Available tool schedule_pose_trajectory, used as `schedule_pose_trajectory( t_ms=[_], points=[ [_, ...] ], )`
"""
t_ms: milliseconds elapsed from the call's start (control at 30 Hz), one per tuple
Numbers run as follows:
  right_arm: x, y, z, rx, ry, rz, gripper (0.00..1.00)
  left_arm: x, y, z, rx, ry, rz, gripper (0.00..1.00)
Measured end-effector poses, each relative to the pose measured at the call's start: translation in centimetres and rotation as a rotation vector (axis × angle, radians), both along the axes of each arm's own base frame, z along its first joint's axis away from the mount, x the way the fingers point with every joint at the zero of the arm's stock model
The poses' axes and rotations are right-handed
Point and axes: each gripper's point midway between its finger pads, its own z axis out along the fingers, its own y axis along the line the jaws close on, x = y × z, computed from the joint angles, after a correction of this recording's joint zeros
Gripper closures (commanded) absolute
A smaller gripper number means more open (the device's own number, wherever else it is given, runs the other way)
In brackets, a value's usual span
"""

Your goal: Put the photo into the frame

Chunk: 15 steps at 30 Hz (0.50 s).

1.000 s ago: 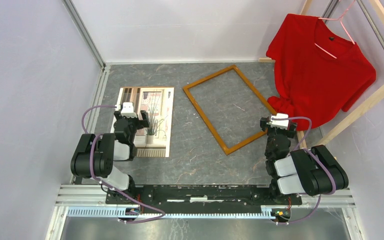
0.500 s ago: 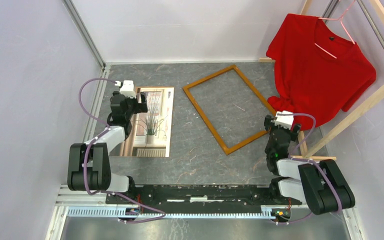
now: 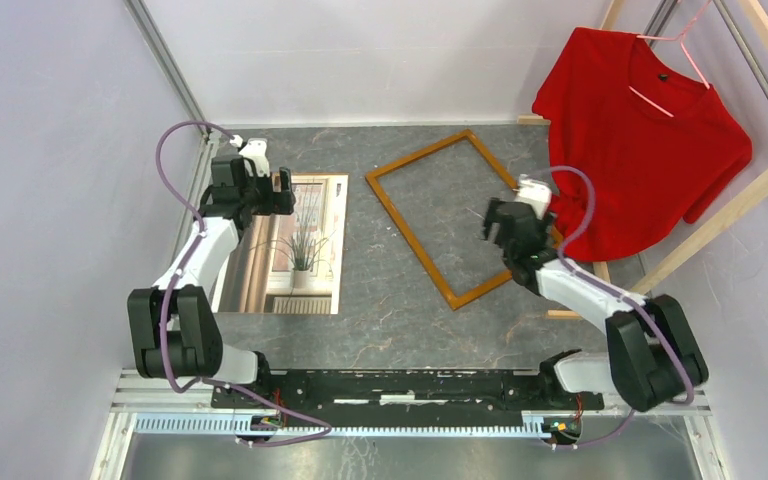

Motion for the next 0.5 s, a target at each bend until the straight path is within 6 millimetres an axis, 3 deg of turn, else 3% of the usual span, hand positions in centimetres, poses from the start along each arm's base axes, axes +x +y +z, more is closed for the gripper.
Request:
schedule_pose_trajectory(
  t_ms=[133,233,500],
  points=[
    [0.5,8.7,0.6,-0.035,0.065,0.221,0.02,-0.3,0.8,-0.5,-0.005,0.084,0.018,0.0],
    [0.1,13.7,0.6,-0.055,0.093,0.357,0.02,-0.8,1.7,-1.4,-0.021,0.16,0.037,0.0],
    [-0.6,23.1,-3.4,-0.042,0.238,0.705,0.02,-3.3,3.1,-2.9,-0.036,0.283,0.077,0.0]
  ],
)
